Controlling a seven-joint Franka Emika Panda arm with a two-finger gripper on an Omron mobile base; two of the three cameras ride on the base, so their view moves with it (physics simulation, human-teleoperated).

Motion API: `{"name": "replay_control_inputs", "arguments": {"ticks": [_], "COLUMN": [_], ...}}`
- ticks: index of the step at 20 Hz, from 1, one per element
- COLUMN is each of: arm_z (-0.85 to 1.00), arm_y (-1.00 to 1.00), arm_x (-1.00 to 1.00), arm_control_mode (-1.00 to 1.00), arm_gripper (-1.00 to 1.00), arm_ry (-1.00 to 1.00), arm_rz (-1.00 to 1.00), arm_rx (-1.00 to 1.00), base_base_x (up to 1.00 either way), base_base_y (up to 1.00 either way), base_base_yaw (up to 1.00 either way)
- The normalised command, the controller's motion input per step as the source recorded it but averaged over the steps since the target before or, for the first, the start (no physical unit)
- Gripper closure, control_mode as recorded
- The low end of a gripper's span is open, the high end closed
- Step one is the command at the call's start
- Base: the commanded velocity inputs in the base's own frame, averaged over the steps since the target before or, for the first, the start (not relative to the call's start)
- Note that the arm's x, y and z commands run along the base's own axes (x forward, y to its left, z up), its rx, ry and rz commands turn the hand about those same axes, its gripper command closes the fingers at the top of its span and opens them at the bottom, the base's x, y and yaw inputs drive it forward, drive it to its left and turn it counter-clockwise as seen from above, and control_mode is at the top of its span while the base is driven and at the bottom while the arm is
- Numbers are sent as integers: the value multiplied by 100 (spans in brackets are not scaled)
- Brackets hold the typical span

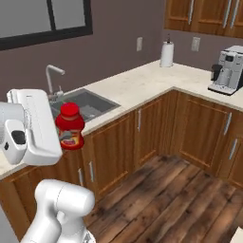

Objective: Collect the paprika, ketchup, and shaker from the cabinet and place them next to the stove.

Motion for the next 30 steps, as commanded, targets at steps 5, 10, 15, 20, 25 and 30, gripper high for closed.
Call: {"name": "replay_control_inputs", "arguments": {"ticks": [5, 10, 15, 20, 25, 30], "arm_z": [0, 0, 0, 0, 0, 0], "arm_y": [0, 0, 0, 0, 0, 0], "arm_x": [0, 0, 0, 0, 0, 0], "arm_control_mode": [100, 100, 100, 100, 100, 100], "arm_gripper": [100, 100, 100, 100, 100, 100], "arm_ry": [0, 0, 0, 0, 0, 0], "arm_rz": [0, 0, 0, 0, 0, 0], "arm_rx": [0, 0, 0, 0, 0, 0], "base_base_x": [81, 82, 82, 80, 79, 83], "base_base_y": [-5, -7, 0, 0, 0, 0], "base_base_yaw": [-50, -49, -51, -52, -52, -50]}}
